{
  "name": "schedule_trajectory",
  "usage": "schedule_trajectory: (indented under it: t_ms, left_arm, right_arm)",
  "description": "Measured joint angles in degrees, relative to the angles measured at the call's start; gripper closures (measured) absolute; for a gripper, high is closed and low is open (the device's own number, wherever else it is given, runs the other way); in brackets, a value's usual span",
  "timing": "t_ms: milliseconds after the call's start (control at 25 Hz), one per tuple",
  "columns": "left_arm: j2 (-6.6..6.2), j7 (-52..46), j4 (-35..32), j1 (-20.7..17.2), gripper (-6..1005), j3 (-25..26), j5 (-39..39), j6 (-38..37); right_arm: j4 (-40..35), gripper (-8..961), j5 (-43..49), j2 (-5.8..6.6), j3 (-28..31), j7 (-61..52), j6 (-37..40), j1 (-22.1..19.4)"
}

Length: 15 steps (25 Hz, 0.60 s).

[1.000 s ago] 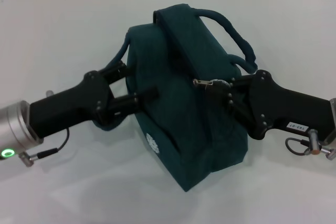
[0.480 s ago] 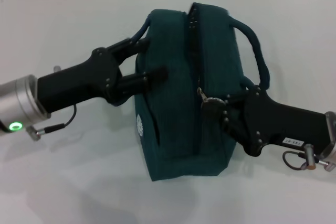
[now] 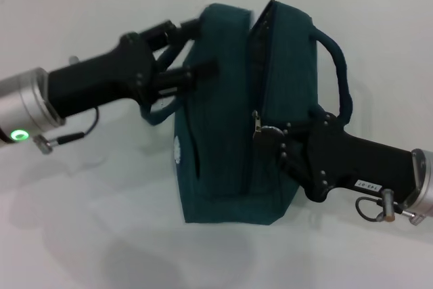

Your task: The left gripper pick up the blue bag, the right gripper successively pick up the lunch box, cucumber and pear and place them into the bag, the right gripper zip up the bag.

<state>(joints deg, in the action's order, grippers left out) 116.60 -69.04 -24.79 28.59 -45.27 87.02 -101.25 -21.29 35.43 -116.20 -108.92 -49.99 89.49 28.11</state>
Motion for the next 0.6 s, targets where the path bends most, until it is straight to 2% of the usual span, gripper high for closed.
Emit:
schedule_trajectory:
  t_ms: [200,320,440,600]
  left_arm:
    - [-1.56,-0.18,-0.08,-0.14,175,1.81,-1.18,0.00]
    - [-1.99,-0.23,-0.83,-0.55,175,4.05,-1.40,-0.42]
    - [-1.81,-0.25,-2.82,-2.35,176,5.75,-2.16,-4.05]
    - [-0.69,-0.34,-4.43,-8.03,176,5.81,-2.21,-7.49]
  right_arm:
    - [-0.02,946,-0.01,0.00,-0.09,0.00,-0.08,0.00]
    - [0.07,946,-0.01,0.01,-0.12,0.00,-0.17,0.01]
    - [0.26,946,-0.01,0.00,-0.14,0.00,-0.23,0.03]
    - [0.16,946,-0.01,0.00,-0.16,-0.06,-0.29,0.43]
